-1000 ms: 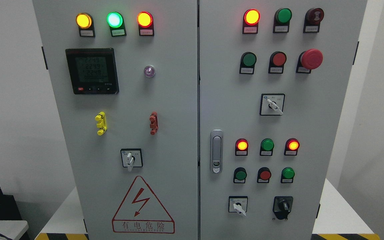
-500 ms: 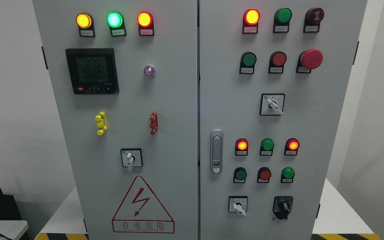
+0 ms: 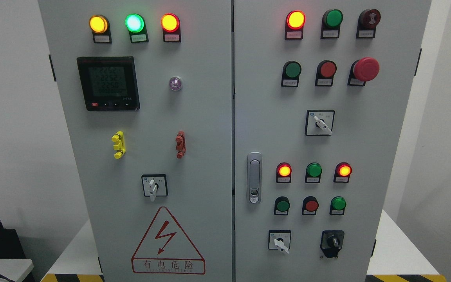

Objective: Turn on light switch 1

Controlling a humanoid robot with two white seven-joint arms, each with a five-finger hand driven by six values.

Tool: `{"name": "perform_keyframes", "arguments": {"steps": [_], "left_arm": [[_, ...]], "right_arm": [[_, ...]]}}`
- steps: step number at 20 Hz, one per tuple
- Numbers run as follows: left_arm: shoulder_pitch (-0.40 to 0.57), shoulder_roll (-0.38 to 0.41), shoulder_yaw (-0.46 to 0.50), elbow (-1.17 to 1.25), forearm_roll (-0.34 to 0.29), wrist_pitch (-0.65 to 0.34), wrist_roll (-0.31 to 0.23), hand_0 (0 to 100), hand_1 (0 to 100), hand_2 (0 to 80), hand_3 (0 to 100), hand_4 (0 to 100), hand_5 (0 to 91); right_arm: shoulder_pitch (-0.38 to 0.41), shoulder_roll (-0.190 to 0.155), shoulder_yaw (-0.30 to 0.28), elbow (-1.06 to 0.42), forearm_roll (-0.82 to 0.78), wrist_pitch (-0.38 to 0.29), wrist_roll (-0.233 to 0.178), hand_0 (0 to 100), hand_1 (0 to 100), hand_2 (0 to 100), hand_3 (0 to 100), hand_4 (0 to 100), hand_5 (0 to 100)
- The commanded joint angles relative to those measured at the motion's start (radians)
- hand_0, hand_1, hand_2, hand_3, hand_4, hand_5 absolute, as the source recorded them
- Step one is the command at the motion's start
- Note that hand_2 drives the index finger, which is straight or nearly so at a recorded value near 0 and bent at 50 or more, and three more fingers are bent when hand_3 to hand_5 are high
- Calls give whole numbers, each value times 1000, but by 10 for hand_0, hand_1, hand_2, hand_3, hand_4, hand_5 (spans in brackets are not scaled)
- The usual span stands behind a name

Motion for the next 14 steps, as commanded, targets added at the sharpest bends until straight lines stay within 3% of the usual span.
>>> {"name": "perform_keyframes", "arguments": {"steps": [1, 4, 6, 12, 14], "left_arm": [[-16, 1, -136, -161, -3, 4, 31, 63, 43, 375, 649, 737, 659], [-16, 1, -170, -191, -49, 10, 116, 33, 81, 397, 660, 747, 667], [-16, 0, -174, -210, -89, 27, 143, 25, 92, 407, 677, 757, 681], [-40, -4, -265, -271, -100, 154, 251, 17, 97, 430, 713, 776, 710], [-51, -2, -288, -287, -124, 174, 261, 16, 100, 438, 727, 781, 721]], "right_arm": [[1, 1, 17, 0, -25, 1, -1, 120, 389, 0, 0, 0, 0], [-1, 1, 17, 0, -25, -1, -1, 120, 389, 0, 0, 0, 0], [1, -1, 17, 0, -25, -1, -1, 120, 389, 0, 0, 0, 0], [1, 1, 17, 0, -25, -1, -1, 120, 389, 0, 0, 0, 0], [1, -1, 17, 0, -25, 1, -1, 120, 389, 0, 0, 0, 0]]}}
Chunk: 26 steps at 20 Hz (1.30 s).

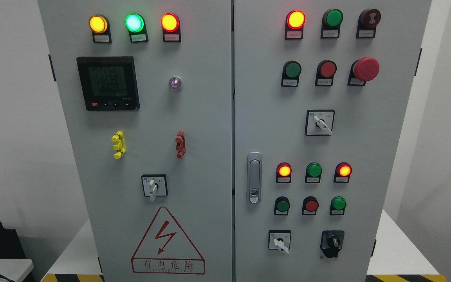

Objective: Turn on light switch 1

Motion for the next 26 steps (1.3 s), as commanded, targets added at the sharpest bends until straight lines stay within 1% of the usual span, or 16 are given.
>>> {"name": "perform_keyframes", "arguments": {"steps": [1, 3, 5, 7, 8, 10, 13, 14, 16, 18, 19, 21, 24, 26], "left_arm": [[-29, -1, -143, -123, -72, 54, 34, 16, 103, 443, 738, 784, 725], [-58, -7, -168, -135, -89, 82, 58, 17, 111, 446, 746, 788, 729], [-71, -10, -198, -146, -91, 120, 92, 23, 112, 447, 750, 790, 733], [-107, -18, -214, -169, -91, 162, 109, 34, 110, 451, 758, 799, 747], [-128, -36, -217, -170, -92, 185, 111, 41, 110, 454, 767, 803, 759], [-170, -72, -235, -170, -127, 216, 111, 47, 109, 456, 774, 808, 767], [-180, -93, -264, -179, -178, 255, 120, 54, 117, 463, 795, 826, 796], [-193, -96, -277, -180, -190, 272, 133, 56, 132, 471, 805, 832, 806], [-214, -113, -291, -180, -213, 324, 172, 49, 192, 478, 821, 840, 819], [-242, -136, -318, -178, -236, 381, 210, 14, 287, 489, 842, 855, 834], [-249, -139, -330, -176, -242, 397, 229, 9, 302, 492, 846, 858, 836], [-260, -147, -360, -175, -246, 420, 258, 0, 376, 502, 869, 875, 848], [-285, -180, -395, -175, -246, 456, 298, 0, 406, 510, 879, 885, 854], [-292, -193, -406, -175, -250, 476, 319, 25, 398, 514, 886, 889, 857]], "right_arm": [[-1, 1, 17, 0, -25, -1, -1, 120, 389, 0, 0, 0, 0], [1, -1, 17, 0, -25, -1, -1, 120, 389, 0, 0, 0, 0], [1, 1, 17, 0, -25, -1, -1, 120, 389, 0, 0, 0, 0], [-1, 1, 17, 0, -25, -1, -1, 120, 389, 0, 0, 0, 0], [1, 1, 17, 0, -25, -1, -1, 120, 389, 0, 0, 0, 0], [1, 1, 17, 0, -25, 1, -1, 120, 389, 0, 0, 0, 0], [-1, -1, 17, 0, -25, 1, -1, 120, 389, 0, 0, 0, 0], [-1, 1, 17, 0, -25, -1, -1, 120, 389, 0, 0, 0, 0], [1, 1, 17, 0, -25, -1, -1, 120, 389, 0, 0, 0, 0], [-1, 1, 17, 0, -25, 1, -1, 120, 389, 0, 0, 0, 0], [-1, 1, 17, 0, -25, -1, -1, 120, 389, 0, 0, 0, 0], [1, -1, 17, 0, -25, -1, -1, 120, 389, 0, 0, 0, 0], [-1, -1, 17, 0, -25, -1, -1, 120, 389, 0, 0, 0, 0], [1, -1, 17, 0, -25, 1, -1, 120, 389, 0, 0, 0, 0]]}}
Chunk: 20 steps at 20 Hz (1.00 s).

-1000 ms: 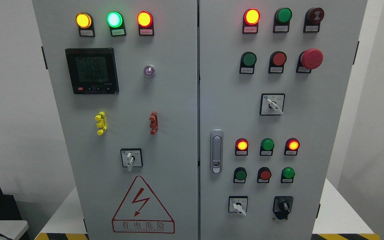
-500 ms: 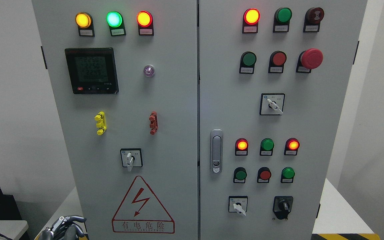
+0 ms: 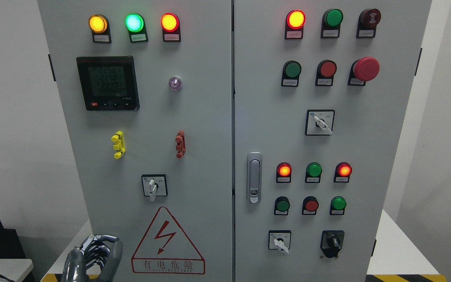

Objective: Turn on light switch 1

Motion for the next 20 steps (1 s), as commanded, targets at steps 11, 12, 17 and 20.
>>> {"name": "perform_keyframes", "arguments": {"steps": [11, 12, 17, 20], "left_arm": [[-118, -126, -151, -18, -48, 201, 147, 109, 354, 516, 884, 899, 869], [-130, -132, -151, -20, -48, 216, 158, 114, 352, 515, 886, 899, 869], [-138, -136, -169, -21, -46, 249, 192, 120, 350, 512, 882, 897, 868], [-138, -138, -175, -20, -45, 259, 199, 120, 354, 512, 882, 896, 869]], "right_arm": [[1, 1, 17, 0, -25, -1, -1, 120, 389, 0, 0, 0, 0], [1, 1, 17, 0, -25, 1, -1, 120, 389, 0, 0, 0, 0], [-1, 1, 17, 0, -25, -1, -1, 120, 389, 0, 0, 0, 0], [1, 1, 17, 0, -25, -1, -1, 120, 389, 0, 0, 0, 0]]}}
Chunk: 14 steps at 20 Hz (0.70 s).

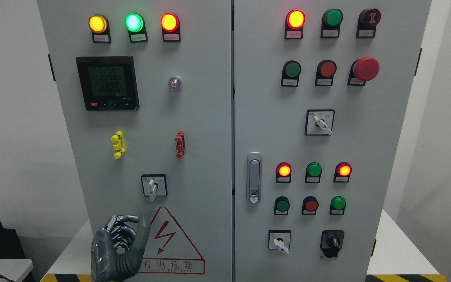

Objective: Turn on light switch 1

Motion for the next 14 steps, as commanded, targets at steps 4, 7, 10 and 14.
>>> {"name": "perform_keyframes", "arguments": {"steps": [4, 7, 10, 14], "left_arm": [[-19, -32, -54, -2, 1, 72, 35, 124, 359, 509, 879, 894, 868], [-31, -35, -54, 4, 1, 81, 37, 135, 361, 508, 878, 885, 868], [-56, -36, -54, 6, 1, 107, 42, 142, 390, 507, 876, 883, 866], [-85, -39, -54, 9, 2, 113, 62, 229, 421, 504, 862, 882, 866]], "right_arm": [[1, 1, 17, 0, -25, 1, -1, 120, 389, 0, 0, 0, 0], [-1, 1, 17, 0, -25, -1, -1, 120, 389, 0, 0, 0, 0], [-1, 1, 17, 0, -25, -1, -1, 120, 389, 0, 0, 0, 0], [-1, 1, 17, 0, -25, 1, -1, 120, 389, 0, 0, 0, 0]]}}
